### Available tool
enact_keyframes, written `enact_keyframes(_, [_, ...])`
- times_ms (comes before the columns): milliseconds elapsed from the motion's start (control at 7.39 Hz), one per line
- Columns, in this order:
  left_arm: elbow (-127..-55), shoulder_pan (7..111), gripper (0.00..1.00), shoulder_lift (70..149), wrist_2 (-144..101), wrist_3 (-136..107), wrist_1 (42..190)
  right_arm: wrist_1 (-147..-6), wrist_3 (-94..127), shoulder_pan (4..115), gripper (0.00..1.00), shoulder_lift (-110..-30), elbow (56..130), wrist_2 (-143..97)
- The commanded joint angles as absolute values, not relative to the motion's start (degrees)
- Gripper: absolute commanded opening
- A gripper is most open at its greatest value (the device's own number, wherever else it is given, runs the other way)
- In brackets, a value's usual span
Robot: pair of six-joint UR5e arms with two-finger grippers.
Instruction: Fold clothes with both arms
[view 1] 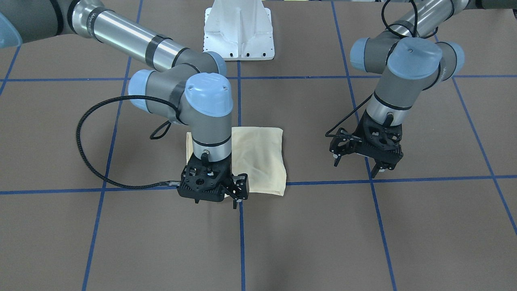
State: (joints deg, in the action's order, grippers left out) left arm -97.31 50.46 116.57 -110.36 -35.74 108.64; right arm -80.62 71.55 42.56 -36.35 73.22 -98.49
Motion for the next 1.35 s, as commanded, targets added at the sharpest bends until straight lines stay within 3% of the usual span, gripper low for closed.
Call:
enact_keyframes(0, [-106.3,54.7,1.0,107.2,-111.5,-27.5,106.8,-88.8,57.9,50.2,1.0,-51.6,93.4,-108.7])
enact_keyframes(271, [-107.8,64.2,1.0,102.9,-112.7,-10.0,102.5,-89.8,40.0,59.8,1.0,-70.0,107.7,-117.3])
enact_keyframes(406, [-107.1,70.4,1.0,100.5,-117.0,-2.4,102.5,-89.7,31.2,65.4,1.0,-77.0,110.0,-121.9])
enact_keyframes(812, [-104.9,85.2,1.0,90.9,-122.9,11.0,103.4,-89.5,3.5,82.7,1.0,-94.1,110.0,-128.3])
enact_keyframes(1219, [-101.2,89.1,1.0,86.1,-123.3,11.0,103.3,-89.2,0.2,88.0,1.0,-106.5,109.5,-129.2])
